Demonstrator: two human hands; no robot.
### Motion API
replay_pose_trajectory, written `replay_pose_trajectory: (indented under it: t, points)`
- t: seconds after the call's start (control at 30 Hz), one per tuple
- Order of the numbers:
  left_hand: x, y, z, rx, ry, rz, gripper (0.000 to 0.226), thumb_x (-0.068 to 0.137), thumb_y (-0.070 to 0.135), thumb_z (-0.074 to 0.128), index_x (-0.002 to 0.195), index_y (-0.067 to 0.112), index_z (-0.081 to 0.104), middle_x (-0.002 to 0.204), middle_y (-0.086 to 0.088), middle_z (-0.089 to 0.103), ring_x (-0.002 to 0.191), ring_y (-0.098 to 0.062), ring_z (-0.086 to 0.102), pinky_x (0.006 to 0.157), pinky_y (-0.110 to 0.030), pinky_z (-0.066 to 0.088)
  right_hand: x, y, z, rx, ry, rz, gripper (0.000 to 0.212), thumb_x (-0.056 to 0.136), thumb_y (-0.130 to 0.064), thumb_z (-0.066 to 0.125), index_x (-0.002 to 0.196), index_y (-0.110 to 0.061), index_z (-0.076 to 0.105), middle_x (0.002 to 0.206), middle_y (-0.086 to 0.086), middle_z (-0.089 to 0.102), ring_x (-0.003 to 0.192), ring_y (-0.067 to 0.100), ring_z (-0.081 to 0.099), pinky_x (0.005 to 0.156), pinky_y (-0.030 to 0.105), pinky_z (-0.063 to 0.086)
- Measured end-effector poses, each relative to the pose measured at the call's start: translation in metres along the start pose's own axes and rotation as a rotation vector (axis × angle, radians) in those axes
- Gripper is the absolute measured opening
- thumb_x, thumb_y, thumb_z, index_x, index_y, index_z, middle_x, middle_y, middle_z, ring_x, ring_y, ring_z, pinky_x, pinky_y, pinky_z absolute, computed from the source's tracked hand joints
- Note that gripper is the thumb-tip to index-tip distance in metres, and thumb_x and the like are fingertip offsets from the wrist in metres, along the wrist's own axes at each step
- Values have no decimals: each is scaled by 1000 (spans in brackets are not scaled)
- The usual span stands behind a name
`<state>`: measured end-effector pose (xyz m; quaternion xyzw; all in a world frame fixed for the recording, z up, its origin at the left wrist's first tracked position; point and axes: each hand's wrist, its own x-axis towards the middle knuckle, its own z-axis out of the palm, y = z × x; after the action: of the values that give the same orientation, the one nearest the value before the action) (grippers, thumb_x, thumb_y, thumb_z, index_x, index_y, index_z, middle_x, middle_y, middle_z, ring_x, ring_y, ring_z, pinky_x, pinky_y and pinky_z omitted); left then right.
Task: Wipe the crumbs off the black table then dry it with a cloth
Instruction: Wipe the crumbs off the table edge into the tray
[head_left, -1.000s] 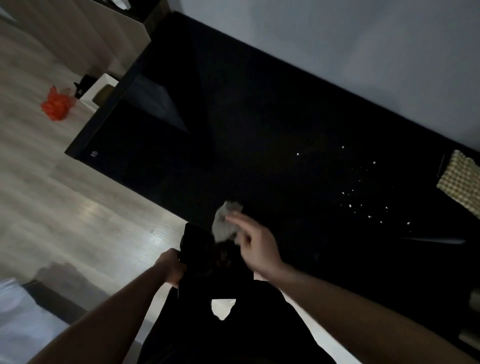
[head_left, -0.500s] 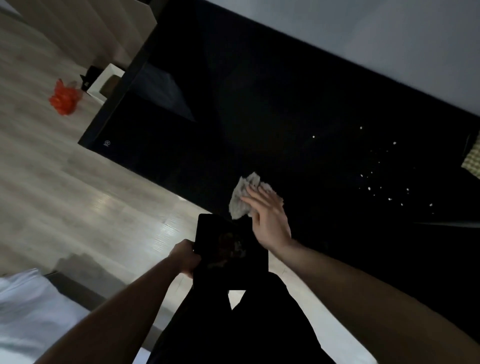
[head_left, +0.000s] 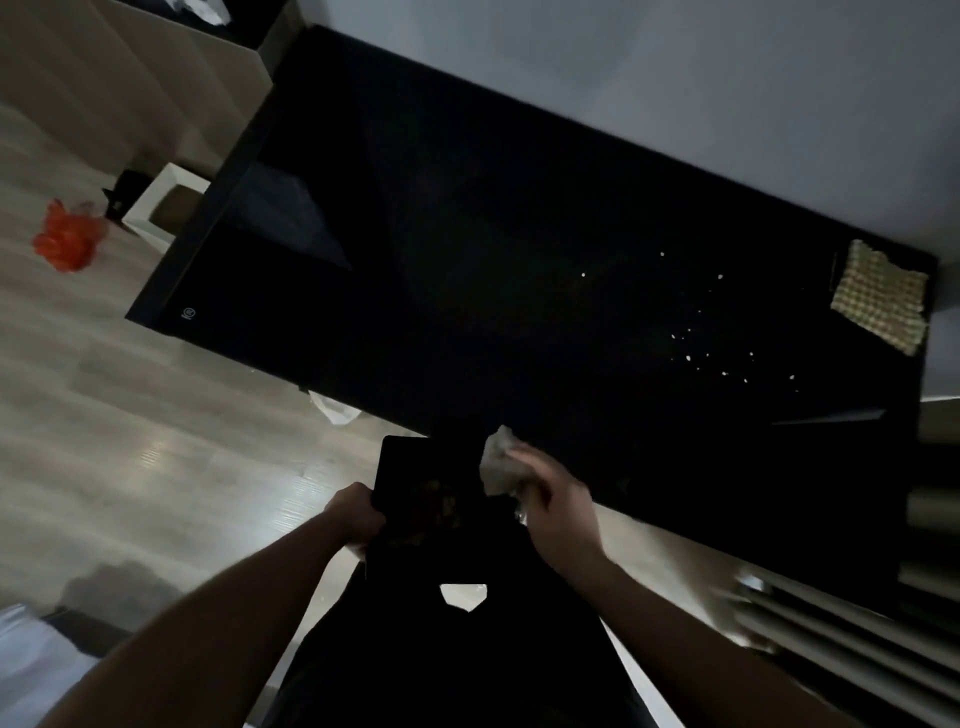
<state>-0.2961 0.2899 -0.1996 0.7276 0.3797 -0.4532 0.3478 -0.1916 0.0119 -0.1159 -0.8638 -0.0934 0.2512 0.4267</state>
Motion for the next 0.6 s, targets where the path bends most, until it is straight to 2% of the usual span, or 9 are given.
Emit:
replay_pose_trajectory:
  t: [0.17,0.27,0.33,0.43,0.5,0.6]
  points:
    - [3,7,1,19,26,-33,44,64,24,56,99,10,79,92,-15,80,86,-32,78,81,-44,65,49,-5,-58,35,198,-2,56,94,4,51,135,-31,67,142,-17,63,131,-3,57,113,23,45]
    - [0,21,1,41,53,-41,48,63,30,54,99,12,79,92,-11,80,90,-28,77,84,-40,64,96,-1,-100,18,271,18,53,99,-6,55,139,-39,61,142,-13,65,129,5,61,111,23,46]
    - [-5,29,4,32,47,-67,43,65,27,55,97,10,79,87,-12,80,81,-29,79,78,-40,66,132,0,-126,-24,311,52,48,102,-14,56,141,-42,58,143,-11,64,130,8,60,113,23,44]
    - [-10,43,13,23,37,-129,31,76,10,55,98,9,77,80,-14,80,63,-30,79,62,-40,67,192,3,-163,-98,342,56,46,104,-17,55,146,-36,57,150,-7,58,138,12,53,115,17,32]
    - [-10,51,19,53,47,-159,32,81,7,55,104,11,77,79,-7,78,61,-23,78,57,-30,65,233,12,-186,-125,336,46,50,103,-14,53,149,-34,54,155,-6,53,143,13,48,118,20,30]
    - [-9,64,28,82,56,-175,36,82,10,57,113,13,76,77,2,72,65,-17,73,54,-24,59,292,40,-212,-294,312,57,52,105,-16,50,155,-27,47,164,-1,41,151,21,38,127,34,27]
